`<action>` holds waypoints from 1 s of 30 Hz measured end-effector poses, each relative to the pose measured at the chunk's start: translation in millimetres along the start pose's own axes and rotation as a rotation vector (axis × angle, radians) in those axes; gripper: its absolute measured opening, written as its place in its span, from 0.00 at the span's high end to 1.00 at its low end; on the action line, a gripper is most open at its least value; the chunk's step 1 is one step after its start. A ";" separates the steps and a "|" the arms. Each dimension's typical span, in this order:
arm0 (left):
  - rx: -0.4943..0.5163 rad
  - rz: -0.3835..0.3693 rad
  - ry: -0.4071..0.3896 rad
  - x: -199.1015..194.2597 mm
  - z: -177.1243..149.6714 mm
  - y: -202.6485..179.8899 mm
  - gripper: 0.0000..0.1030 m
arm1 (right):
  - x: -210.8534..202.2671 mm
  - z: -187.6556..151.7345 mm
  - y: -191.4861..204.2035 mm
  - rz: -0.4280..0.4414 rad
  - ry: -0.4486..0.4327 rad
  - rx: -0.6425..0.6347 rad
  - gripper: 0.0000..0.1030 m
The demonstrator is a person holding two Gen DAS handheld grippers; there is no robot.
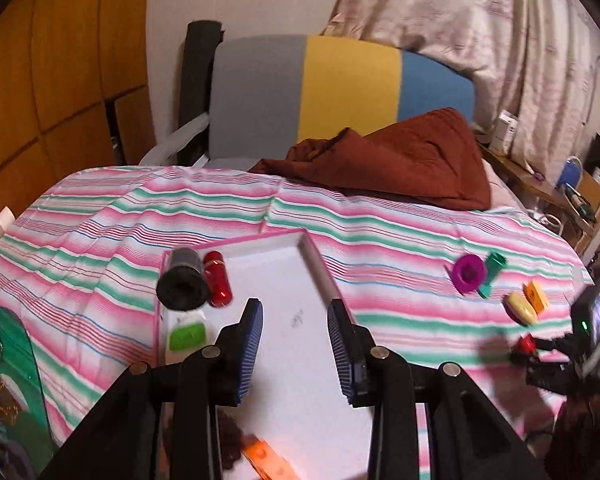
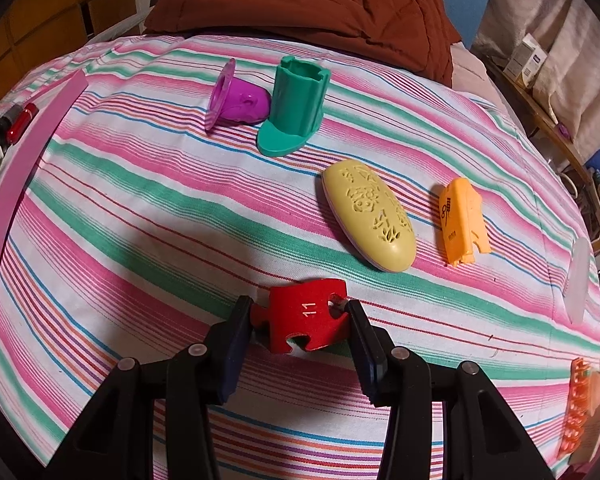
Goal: Organize rigid objects
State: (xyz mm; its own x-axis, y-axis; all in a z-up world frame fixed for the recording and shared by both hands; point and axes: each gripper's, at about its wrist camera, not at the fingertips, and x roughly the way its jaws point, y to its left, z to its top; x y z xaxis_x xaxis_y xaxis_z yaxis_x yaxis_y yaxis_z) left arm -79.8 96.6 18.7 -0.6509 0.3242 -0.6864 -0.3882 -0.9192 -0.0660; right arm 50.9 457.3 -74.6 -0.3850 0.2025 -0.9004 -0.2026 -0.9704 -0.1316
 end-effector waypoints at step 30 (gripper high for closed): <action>0.037 0.023 -0.007 -39.6 -54.4 -12.2 0.68 | -6.2 -4.1 14.7 -0.047 -0.031 -0.053 0.55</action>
State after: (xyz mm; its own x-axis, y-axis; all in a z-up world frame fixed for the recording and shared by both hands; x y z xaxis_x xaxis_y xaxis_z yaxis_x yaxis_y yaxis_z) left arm -13.9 82.8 7.3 -0.6645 0.3051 -0.6822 -0.3972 -0.9174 -0.0233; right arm 54.0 441.2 -72.7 -0.4042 0.2517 -0.8793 -0.1733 -0.9651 -0.1966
